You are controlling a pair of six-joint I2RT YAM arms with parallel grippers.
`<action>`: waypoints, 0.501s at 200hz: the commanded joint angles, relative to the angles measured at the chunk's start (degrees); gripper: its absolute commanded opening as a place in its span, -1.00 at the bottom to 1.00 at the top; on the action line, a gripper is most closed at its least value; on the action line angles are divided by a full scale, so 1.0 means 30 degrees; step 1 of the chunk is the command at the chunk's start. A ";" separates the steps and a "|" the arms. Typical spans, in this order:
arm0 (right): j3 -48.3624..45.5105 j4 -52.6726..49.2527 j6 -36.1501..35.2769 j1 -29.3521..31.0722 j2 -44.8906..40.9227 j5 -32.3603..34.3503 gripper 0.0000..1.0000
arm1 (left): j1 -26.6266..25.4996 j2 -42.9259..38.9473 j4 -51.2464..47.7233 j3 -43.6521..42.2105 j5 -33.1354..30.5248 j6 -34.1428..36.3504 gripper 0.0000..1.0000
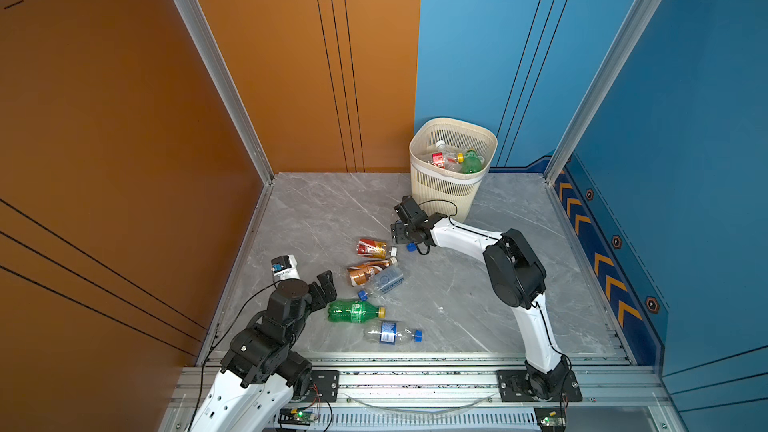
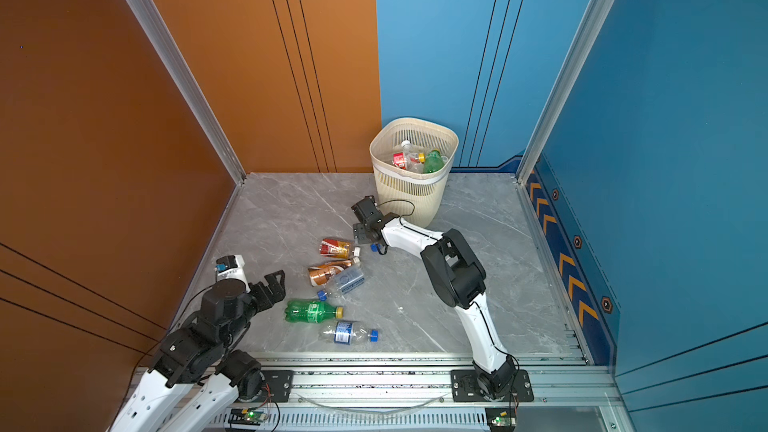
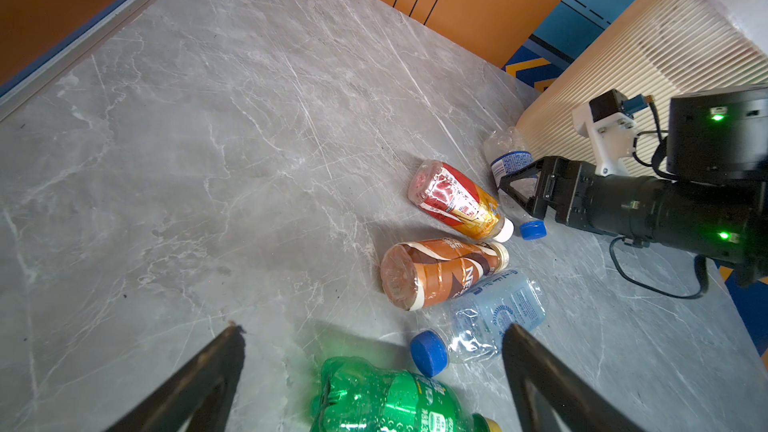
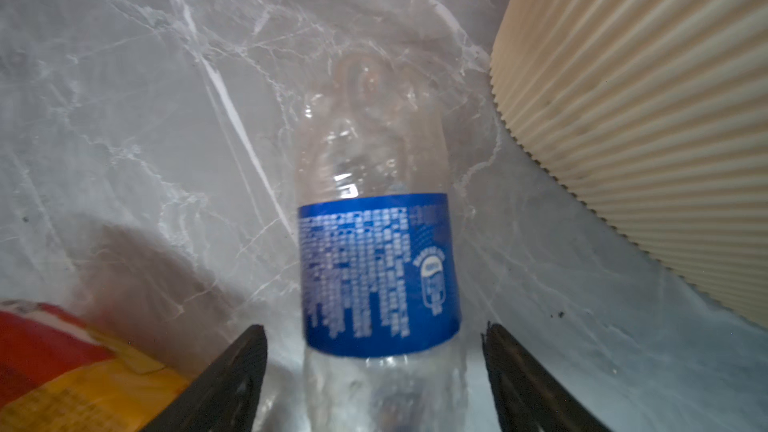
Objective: Put the plastic bottles in the bin
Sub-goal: 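Lower the right gripper onto the clear blue-labelled bottle beside the basket, then close the right gripper on the blue-labelled bottle and lift it over the basket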
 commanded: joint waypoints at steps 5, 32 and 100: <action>0.1004 -0.0678 -0.0761 -0.0242 0.0442 0.0412 0.53 | 0.0265 -0.0285 -0.0424 -0.0136 0.0350 -0.0011 0.95; 0.1722 -0.0957 -0.1354 -0.0270 0.0805 0.0612 0.35 | 0.0448 -0.0287 -0.0450 -0.0132 0.0530 0.0011 0.95; 0.0692 -0.0391 -0.1698 0.0246 -0.1494 0.0155 0.01 | 0.0896 -0.0158 -0.0431 -0.0311 0.0804 -0.0127 0.95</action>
